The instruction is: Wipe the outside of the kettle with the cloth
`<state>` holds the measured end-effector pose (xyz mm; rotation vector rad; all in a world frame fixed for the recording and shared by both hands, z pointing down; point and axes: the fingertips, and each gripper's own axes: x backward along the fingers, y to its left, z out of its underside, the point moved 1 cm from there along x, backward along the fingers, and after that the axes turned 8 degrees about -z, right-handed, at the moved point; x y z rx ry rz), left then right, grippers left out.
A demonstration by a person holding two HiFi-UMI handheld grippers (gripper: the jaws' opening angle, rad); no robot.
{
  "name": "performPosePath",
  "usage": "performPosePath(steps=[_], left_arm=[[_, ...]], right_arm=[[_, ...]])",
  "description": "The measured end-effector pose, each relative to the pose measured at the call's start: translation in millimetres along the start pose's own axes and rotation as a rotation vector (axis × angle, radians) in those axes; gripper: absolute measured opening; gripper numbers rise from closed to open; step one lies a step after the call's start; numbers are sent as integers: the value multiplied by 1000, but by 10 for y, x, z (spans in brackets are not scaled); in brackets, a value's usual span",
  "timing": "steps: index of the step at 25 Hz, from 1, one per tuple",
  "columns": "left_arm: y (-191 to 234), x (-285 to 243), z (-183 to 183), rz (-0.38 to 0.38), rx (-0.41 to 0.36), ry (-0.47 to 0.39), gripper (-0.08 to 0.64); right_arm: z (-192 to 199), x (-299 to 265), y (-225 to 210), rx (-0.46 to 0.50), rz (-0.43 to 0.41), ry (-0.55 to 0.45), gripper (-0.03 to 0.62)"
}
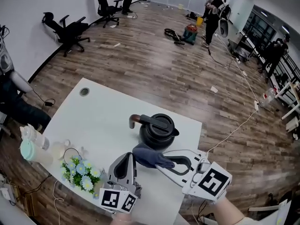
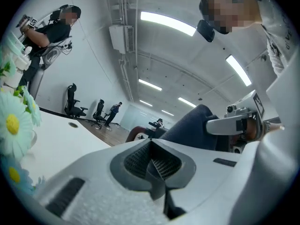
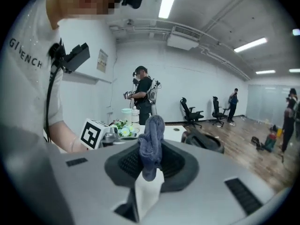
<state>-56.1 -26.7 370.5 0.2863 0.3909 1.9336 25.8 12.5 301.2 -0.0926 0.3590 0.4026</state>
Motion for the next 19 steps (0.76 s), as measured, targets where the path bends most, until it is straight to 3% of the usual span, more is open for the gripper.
performPosePath(steps=[3, 6, 13, 19], left_arm=[[-172, 59, 113, 70, -18, 44, 6], [-297, 129, 197, 114, -35, 82, 6], [-484, 130, 320, 149, -14, 100, 6], [-528, 184, 271, 148, -16, 101, 6]], right_arm=[[447, 347, 74, -175, 109, -46, 55], [727, 521, 158, -249, 201, -54, 55], [702, 642, 219, -233, 240, -65, 55], [673, 563, 389, -234, 200, -60, 55]])
